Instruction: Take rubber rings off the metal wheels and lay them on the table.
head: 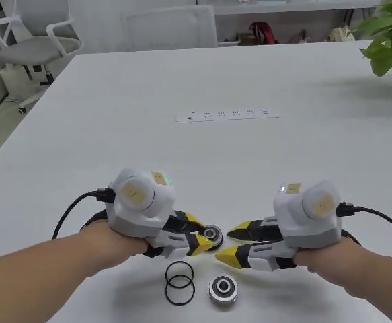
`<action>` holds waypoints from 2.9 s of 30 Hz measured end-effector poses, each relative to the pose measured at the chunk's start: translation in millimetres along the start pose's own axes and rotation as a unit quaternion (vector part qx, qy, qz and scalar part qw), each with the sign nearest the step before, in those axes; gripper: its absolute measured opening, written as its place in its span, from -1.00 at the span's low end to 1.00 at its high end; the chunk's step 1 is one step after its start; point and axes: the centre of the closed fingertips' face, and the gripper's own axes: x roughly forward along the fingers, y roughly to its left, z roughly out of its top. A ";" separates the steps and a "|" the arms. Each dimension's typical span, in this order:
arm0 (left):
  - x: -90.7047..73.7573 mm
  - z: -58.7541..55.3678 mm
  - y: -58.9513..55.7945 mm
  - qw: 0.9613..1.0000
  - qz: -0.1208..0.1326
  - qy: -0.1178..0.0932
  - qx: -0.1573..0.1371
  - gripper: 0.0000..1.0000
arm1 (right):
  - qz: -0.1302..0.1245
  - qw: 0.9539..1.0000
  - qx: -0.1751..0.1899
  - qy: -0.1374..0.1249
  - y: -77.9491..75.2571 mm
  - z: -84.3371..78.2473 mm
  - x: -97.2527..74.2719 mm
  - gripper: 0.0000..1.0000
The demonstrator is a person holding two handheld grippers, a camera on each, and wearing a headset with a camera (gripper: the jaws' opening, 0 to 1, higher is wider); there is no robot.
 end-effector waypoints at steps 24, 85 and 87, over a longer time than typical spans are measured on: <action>2.9 1.8 2.7 1.000 0.027 -0.002 -0.005 -0.72 | -0.022 1.000 0.002 -0.015 -3.8 10.8 9.7 -0.51; 2.3 0.2 -0.2 0.998 0.054 0.011 0.004 -0.75 | -0.009 0.984 0.168 -0.056 -10.8 12.2 -7.9 -1.00; 2.4 0.2 -0.4 0.998 0.054 0.012 0.005 -0.75 | -0.008 0.984 0.168 -0.056 -10.1 12.5 -7.8 -1.00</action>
